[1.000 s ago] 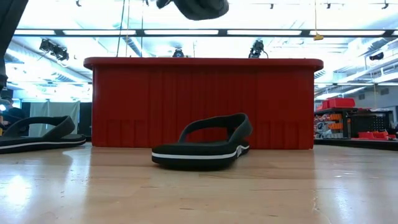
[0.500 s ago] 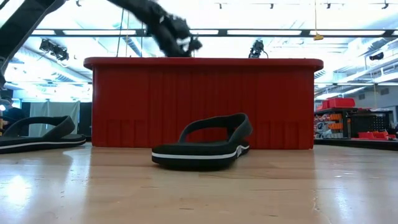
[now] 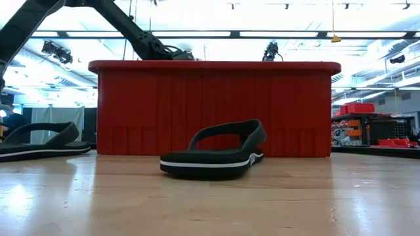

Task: Pick and place slides into bin
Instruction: Put the black slide into the red bin

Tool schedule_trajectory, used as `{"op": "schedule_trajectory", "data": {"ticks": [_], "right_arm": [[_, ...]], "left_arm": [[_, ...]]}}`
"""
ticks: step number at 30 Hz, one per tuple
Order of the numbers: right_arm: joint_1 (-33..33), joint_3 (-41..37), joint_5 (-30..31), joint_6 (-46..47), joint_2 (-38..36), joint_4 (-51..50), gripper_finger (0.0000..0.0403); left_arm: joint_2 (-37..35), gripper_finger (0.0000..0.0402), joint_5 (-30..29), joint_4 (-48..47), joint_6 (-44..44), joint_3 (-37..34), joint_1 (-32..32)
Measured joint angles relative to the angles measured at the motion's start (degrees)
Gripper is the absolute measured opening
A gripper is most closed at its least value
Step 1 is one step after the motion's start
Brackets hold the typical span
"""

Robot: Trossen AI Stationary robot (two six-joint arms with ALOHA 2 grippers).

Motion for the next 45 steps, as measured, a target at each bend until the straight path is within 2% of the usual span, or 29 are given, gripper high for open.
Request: {"op": "schedule_trajectory", "data": {"ticks": [2,5,8,15,18,22,26,30,38,41,45], "right_arm": [[0.02,-0.02,-0.01,-0.57,0.00,0.02,0.0185],[0.02,-0.02,-0.11,-0.72,0.00,0.02,0.0184],[0.02,-0.02,-0.44,-0.92,0.02,0.02,0.0183],[0.02,-0.02,-0.45,-1.07,0.02,0.02,0.0183],[0.02,-0.02,-0.44,-1.07,0.02,0.02,0.0183],[0.02,-0.04,-0.46,-0.76,0.02,0.01,0.0183],[0.02,-0.04,-0.46,-0.79,0.02,0.00,0.0183],[0.02,-0.04,-0.46,-1.00,0.02,0.00,0.0183],[0.04,-0.04,-3.54,-1.05,0.02,0.00,0.0183],[0.03,-0.04,-5.40,-0.64,0.02,0.00,0.0183],[0.03,-0.04,-7.21,-0.55,0.02,0.00,0.0183]], "left_arm": [[-0.02,0.0090,-2.13,3.03,-1.92,-0.60,0.25],[-0.23,0.0090,-1.13,4.32,-1.55,-0.42,0.21],[-0.93,0.0083,-4.12,4.96,-0.34,1.08,-0.53],[-1.22,0.0091,-4.80,0.28,-0.99,2.91,-0.10],[-1.14,0.0096,-5.21,-6.06,-1.26,2.91,-0.25],[-0.70,0.0081,-8.78,-13.16,0.24,2.89,-0.64],[-0.70,0.0083,-11.73,-11.70,0.45,2.91,-0.23],[-0.71,0.0134,-12.38,-9.25,1.50,2.92,0.75],[-0.31,0.0238,-11.44,-12.95,1.23,2.96,1.99],[-0.31,0.0254,-11.91,-16.09,1.40,2.96,2.02],[-0.66,0.0251,-12.02,-21.52,2.96,2.96,2.73]]}}
